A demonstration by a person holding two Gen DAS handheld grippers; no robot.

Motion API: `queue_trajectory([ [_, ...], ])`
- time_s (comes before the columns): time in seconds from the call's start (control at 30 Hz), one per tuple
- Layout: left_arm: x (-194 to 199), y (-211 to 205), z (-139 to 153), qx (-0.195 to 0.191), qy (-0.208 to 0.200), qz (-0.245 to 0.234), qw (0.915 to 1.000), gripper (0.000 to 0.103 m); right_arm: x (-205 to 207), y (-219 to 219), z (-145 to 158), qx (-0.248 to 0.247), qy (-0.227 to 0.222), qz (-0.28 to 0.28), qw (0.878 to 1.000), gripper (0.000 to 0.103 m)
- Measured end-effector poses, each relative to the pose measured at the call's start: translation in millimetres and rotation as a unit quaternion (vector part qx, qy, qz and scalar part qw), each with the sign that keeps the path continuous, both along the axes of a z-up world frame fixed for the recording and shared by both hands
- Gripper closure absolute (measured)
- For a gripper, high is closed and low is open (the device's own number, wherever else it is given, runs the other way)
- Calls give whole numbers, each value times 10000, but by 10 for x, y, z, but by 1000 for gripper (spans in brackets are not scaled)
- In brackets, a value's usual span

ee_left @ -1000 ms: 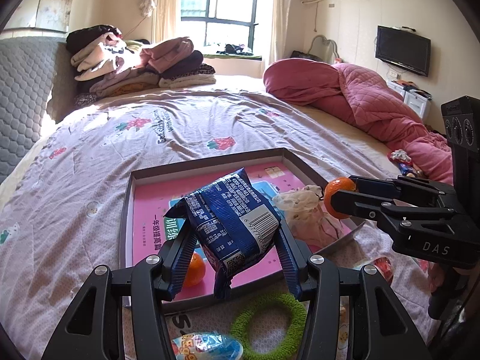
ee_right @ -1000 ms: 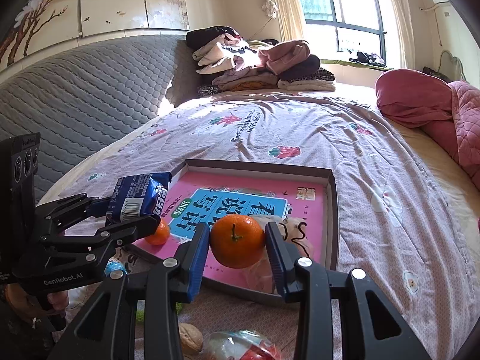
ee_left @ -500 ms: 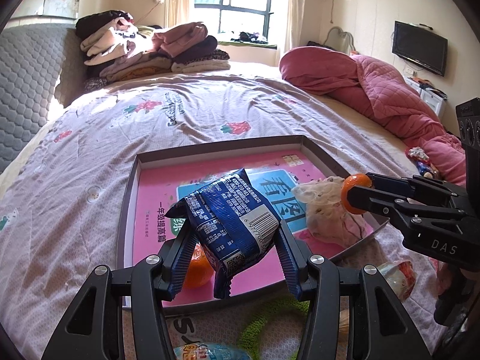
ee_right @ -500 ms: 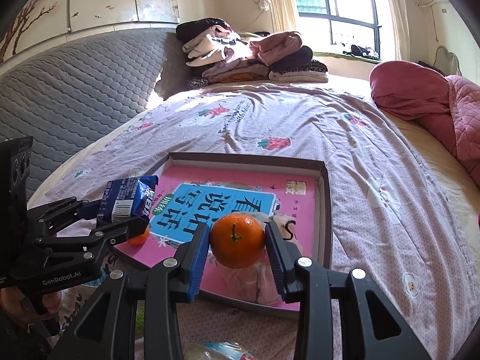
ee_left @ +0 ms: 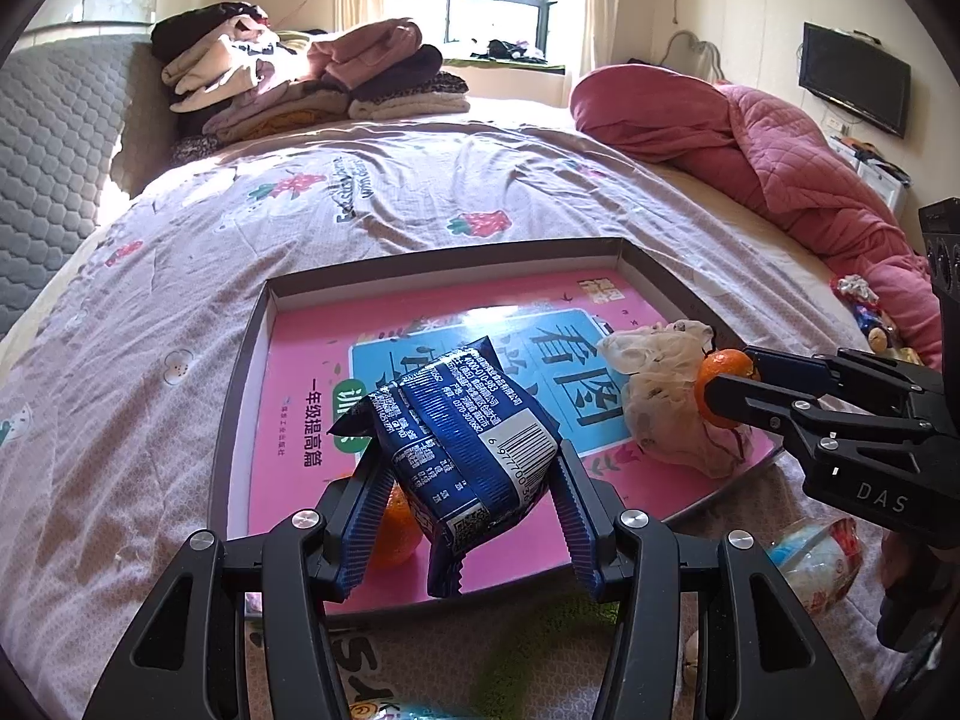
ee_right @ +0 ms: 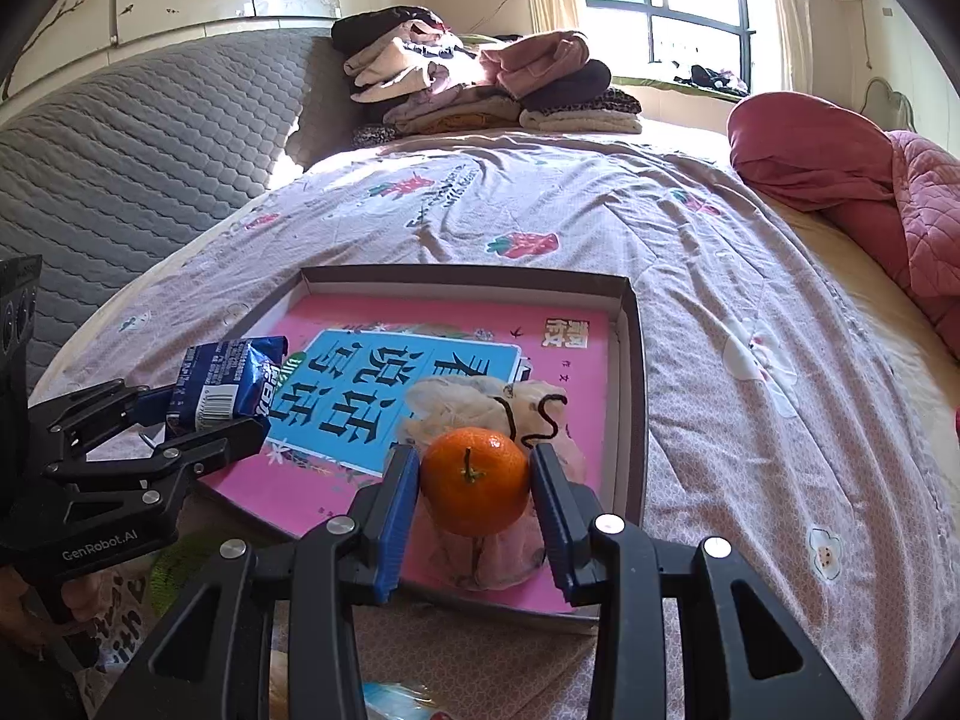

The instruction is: Organize objects

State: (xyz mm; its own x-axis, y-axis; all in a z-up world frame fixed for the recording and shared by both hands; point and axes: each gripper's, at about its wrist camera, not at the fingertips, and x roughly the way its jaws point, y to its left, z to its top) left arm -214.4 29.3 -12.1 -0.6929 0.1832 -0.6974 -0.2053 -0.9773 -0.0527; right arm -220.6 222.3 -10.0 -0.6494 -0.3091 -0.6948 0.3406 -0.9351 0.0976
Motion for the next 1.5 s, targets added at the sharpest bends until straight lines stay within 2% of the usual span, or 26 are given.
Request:
queue_trajectory([
  [0.43,-56,188,-181,-173,-237,-187,9994,49,-45,-18,-126,105,-164,73,9998,64],
  [0.8,-38,178,-194,-256,-179,-201,9993,48,-29,28,-155,135,-260,117,9995,64],
  [1.5,-53,132,-182,-116,-300,-157,9994,45,21,60,-160,91,-410,48,9991,63],
])
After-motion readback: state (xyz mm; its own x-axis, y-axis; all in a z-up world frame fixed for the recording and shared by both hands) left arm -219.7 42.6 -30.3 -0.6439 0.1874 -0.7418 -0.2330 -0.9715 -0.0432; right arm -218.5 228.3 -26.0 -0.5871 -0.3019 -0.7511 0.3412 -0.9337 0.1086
